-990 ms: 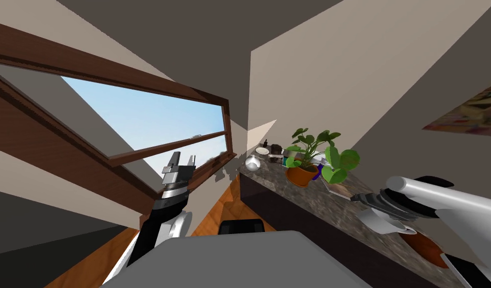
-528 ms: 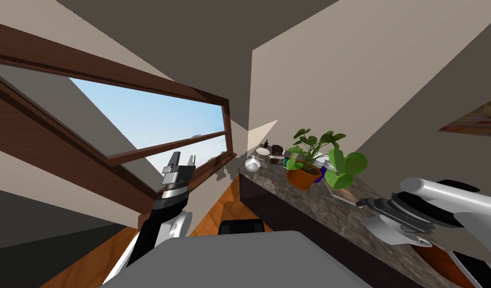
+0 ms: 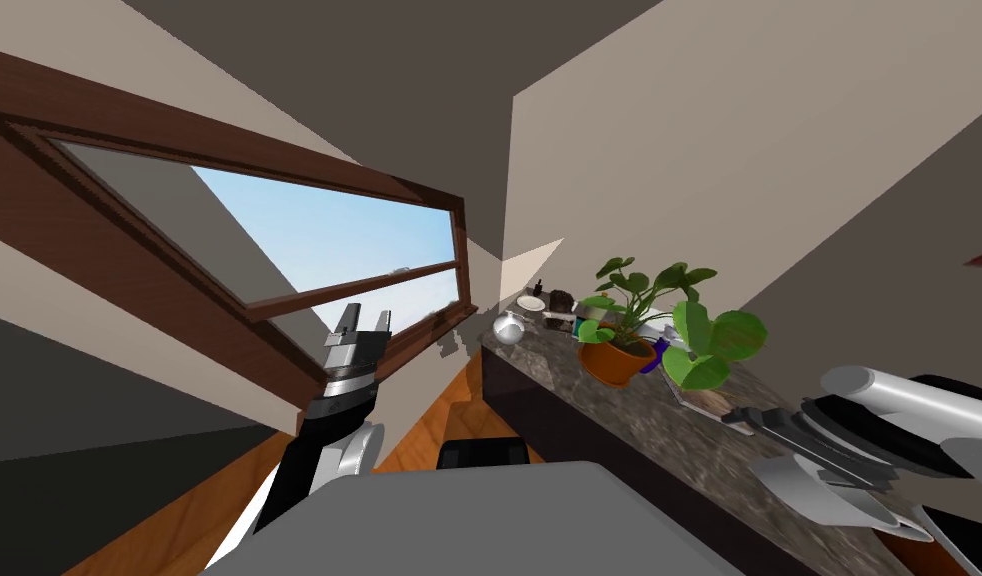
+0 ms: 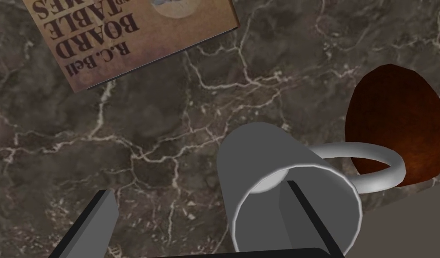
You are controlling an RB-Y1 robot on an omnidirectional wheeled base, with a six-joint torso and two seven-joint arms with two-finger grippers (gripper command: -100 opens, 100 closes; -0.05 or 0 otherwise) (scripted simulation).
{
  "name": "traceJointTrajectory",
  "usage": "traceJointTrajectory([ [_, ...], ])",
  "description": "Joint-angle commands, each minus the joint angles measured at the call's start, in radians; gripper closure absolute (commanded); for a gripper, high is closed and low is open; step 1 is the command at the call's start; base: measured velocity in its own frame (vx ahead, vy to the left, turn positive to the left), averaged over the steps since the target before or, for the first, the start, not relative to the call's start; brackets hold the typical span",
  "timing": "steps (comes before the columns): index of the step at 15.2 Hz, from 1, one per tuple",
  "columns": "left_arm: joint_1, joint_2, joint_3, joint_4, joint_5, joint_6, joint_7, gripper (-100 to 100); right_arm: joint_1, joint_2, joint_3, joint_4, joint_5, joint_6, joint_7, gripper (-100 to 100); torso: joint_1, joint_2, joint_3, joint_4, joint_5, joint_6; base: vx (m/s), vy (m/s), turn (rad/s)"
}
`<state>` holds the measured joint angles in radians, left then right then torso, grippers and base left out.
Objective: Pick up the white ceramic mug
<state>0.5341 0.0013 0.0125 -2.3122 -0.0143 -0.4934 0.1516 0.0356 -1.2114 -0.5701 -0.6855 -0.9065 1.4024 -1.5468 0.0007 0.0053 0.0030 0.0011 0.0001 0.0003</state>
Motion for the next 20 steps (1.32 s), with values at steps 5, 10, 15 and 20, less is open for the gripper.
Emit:
traceJointTrajectory([
  [5, 0.000, 0.000, 0.000, 0.000, 0.000, 0.000, 0.000, 0, 0.024, -0.044, 0.084, 0.128, -0.119, -0.079, 0.029, -100, 0.000, 0.000, 0.000, 0.000, 0.000, 0.000, -0.039, 0.011, 0.132],
  [10, 0.000, 0.000, 0.000, 0.000, 0.000, 0.000, 0.000, 0, 0.035, -0.070, 0.136, 0.203, -0.188, -0.125, 0.046, -100, 0.000, 0.000, 0.000, 0.000, 0.000, 0.000, -0.035, 0.007, 0.119],
  [15, 0.000, 0.000, 0.000, 0.000, 0.000, 0.000, 0.000, 0, 0.045, -0.097, 0.187, 0.275, -0.256, -0.172, 0.062, -100, 0.000, -0.001, 0.000, 0.000, 0.000, 0.000, -0.021, 0.006, 0.079],
  [20, 0.000, 0.000, 0.000, 0.000, 0.000, 0.000, 0.000, 0, 0.035, -0.090, 0.174, 0.267, -0.234, -0.160, 0.063, 100, 0.000, -0.003, -0.002, -0.001, -0.001, -0.002, -0.004, 0.000, 0.008],
])
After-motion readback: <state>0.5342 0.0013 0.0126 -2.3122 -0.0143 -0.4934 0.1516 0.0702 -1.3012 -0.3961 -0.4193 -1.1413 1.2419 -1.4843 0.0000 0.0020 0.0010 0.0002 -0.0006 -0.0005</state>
